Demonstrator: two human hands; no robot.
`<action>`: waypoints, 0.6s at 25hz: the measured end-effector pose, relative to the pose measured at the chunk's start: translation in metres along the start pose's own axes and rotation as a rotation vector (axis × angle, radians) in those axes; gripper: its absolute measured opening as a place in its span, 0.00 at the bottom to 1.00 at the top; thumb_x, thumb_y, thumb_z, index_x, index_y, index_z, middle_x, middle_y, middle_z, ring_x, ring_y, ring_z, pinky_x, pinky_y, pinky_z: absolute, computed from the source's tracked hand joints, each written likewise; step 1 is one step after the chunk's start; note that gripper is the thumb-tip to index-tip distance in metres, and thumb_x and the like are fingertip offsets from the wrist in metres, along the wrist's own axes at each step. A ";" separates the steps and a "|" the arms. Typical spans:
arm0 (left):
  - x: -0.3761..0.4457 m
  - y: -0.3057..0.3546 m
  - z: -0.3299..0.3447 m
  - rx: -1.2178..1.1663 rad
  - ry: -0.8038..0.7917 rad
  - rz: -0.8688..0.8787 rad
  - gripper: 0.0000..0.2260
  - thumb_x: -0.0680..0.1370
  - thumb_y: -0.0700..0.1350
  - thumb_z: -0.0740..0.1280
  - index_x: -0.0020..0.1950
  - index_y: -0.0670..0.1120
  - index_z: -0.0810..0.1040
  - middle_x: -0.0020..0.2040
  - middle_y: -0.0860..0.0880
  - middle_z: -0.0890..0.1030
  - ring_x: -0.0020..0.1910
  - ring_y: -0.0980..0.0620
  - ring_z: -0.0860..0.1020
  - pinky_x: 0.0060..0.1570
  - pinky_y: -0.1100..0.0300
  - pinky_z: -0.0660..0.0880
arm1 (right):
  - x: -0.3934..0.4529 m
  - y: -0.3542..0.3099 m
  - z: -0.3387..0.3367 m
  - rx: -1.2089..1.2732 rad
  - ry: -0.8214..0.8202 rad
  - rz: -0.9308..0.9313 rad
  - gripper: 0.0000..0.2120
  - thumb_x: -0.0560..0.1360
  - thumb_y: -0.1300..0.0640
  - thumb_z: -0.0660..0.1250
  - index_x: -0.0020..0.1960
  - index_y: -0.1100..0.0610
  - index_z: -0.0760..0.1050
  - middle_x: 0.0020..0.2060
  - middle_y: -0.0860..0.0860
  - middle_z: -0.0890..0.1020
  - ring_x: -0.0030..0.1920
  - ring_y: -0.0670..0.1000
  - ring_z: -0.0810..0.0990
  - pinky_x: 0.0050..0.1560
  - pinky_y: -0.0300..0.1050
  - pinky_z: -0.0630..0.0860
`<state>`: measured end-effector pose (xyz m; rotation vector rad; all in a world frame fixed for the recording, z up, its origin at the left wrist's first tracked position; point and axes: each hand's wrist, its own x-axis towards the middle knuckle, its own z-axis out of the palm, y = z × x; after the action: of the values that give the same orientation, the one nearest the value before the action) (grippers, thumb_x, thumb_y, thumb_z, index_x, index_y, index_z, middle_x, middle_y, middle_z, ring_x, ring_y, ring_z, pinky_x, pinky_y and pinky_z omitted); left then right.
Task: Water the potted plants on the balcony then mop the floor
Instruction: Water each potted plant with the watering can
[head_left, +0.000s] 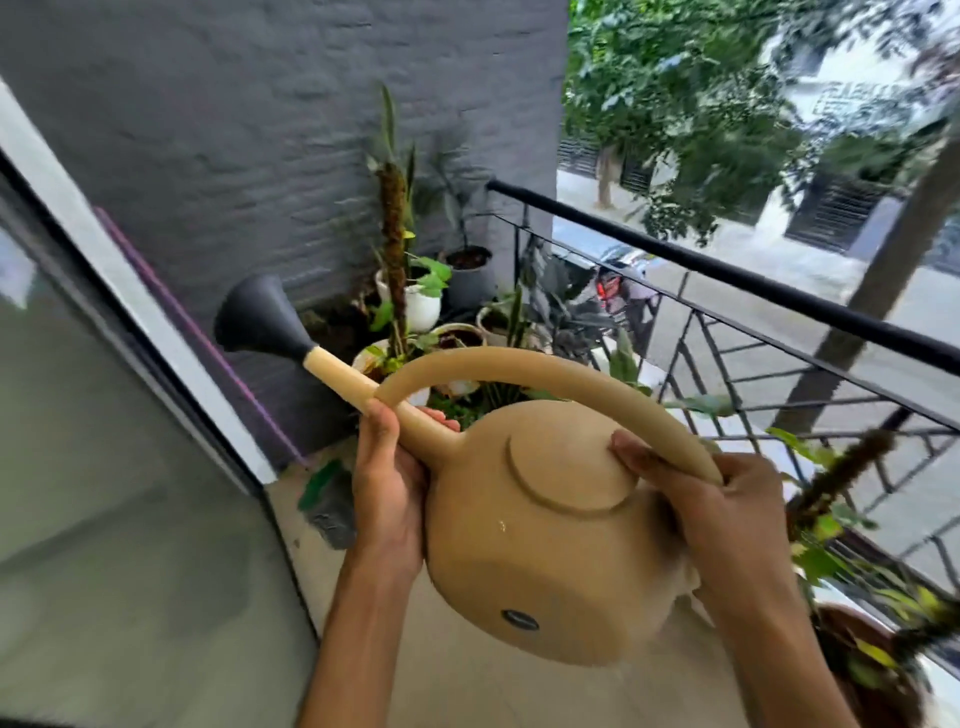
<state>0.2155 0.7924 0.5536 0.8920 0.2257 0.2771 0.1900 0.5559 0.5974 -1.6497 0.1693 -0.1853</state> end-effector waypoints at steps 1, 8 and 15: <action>0.017 0.011 -0.013 -0.012 0.007 0.016 0.22 0.81 0.62 0.61 0.67 0.49 0.75 0.43 0.43 0.81 0.45 0.44 0.82 0.48 0.44 0.81 | 0.009 -0.002 0.023 -0.009 -0.009 0.009 0.21 0.63 0.43 0.83 0.31 0.61 0.83 0.23 0.59 0.72 0.28 0.51 0.68 0.34 0.51 0.63; 0.132 0.050 -0.061 0.045 0.011 0.020 0.23 0.84 0.60 0.59 0.69 0.44 0.74 0.46 0.39 0.79 0.46 0.42 0.80 0.47 0.46 0.82 | 0.072 -0.014 0.135 0.018 0.010 0.102 0.26 0.62 0.46 0.83 0.20 0.56 0.71 0.21 0.50 0.62 0.27 0.51 0.60 0.35 0.47 0.55; 0.286 0.096 -0.094 -0.045 0.067 0.004 0.18 0.83 0.59 0.61 0.62 0.47 0.78 0.45 0.40 0.79 0.51 0.38 0.78 0.61 0.33 0.76 | 0.180 -0.033 0.269 -0.014 0.020 0.115 0.23 0.58 0.43 0.83 0.25 0.60 0.77 0.22 0.51 0.65 0.30 0.52 0.63 0.37 0.49 0.57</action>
<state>0.4415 1.0128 0.5494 0.8396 0.2791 0.3151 0.4251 0.7804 0.6111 -1.6469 0.2811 -0.1136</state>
